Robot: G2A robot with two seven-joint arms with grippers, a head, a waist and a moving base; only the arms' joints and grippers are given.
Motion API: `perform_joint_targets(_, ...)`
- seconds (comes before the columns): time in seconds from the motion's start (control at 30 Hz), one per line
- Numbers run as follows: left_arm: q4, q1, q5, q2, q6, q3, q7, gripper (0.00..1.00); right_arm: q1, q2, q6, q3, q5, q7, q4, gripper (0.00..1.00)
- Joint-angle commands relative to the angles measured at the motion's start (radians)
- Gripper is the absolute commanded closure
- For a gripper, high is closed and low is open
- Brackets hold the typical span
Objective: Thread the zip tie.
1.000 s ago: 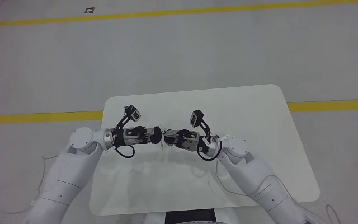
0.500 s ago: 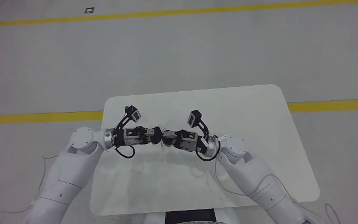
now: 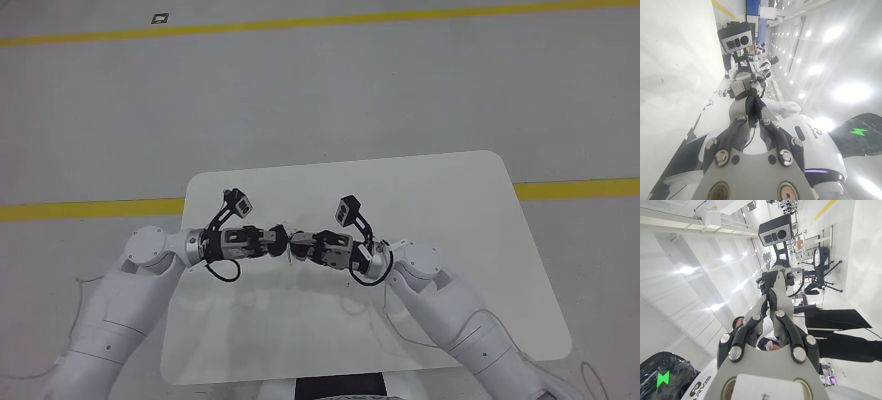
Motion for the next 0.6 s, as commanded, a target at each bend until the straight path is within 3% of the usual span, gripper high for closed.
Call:
perform_joint_targets(0.0,0.003,-0.001,-0.002,0.001,-0.002,-0.003,0.000,1.00,-0.003,0.002,-0.003,0.009,0.003,-0.002,0.001,0.00)
perform_joint_targets(0.3,0.009,0.000,-0.010,0.004,-0.010,-0.013,0.001,1.00,-0.028,0.017,-0.013,0.075,0.005,-0.011,-0.010,0.00)
perform_joint_targets(0.57,-0.015,-0.008,-0.006,0.004,-0.013,-0.008,-0.002,1.00,-0.032,0.018,-0.012,0.079,0.000,-0.018,-0.012,0.00)
